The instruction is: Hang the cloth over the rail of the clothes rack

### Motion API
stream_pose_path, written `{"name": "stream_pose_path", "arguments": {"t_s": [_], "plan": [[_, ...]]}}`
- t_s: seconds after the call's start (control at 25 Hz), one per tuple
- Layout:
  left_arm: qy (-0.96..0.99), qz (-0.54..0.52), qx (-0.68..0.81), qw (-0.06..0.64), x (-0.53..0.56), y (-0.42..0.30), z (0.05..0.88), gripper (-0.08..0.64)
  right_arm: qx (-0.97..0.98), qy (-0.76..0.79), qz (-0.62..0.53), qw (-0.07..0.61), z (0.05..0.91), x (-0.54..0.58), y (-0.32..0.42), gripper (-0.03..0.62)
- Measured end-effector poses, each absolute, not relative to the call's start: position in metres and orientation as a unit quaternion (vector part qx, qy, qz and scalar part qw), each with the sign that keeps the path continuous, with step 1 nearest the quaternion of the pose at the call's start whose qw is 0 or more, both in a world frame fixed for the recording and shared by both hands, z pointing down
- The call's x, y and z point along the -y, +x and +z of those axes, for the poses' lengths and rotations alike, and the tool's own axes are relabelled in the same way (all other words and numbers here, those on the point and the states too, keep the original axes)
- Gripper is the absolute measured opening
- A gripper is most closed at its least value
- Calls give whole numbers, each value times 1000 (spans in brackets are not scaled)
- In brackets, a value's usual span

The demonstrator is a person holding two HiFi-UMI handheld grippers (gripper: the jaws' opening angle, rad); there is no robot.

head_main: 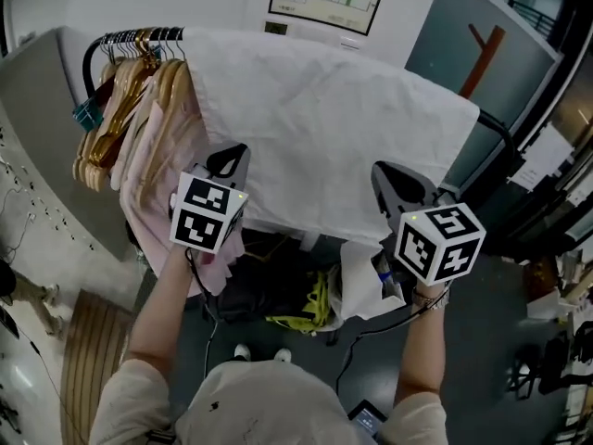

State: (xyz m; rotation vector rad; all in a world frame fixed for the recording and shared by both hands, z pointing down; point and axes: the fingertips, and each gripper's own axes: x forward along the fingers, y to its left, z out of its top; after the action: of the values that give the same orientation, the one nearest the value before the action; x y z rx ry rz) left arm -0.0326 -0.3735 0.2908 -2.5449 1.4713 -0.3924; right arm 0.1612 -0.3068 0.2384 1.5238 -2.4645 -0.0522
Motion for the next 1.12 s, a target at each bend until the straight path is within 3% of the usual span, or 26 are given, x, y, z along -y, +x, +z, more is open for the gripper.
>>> {"name": "stream_pose_path", "arguments": {"t_s": [0.2,0.32,0.52,0.8,1.12], "plan": [[-876,-146,-460,14,351,15,386,12,807,571,74,134,378,293,173,17],[-875,-157,-455,-42,347,34,444,12,786,592,149,99,439,297,186,17],[-851,-228,-455,-130,311,31,547,12,733,619,268,90,533,271,192,17],[-833,-250,-463,-171,283,36,600,12,707,628,313,89,576,256,187,17],[-836,-239,-466,-165,289,37,596,12,721,612,302,118,582,252,178,17]]}}
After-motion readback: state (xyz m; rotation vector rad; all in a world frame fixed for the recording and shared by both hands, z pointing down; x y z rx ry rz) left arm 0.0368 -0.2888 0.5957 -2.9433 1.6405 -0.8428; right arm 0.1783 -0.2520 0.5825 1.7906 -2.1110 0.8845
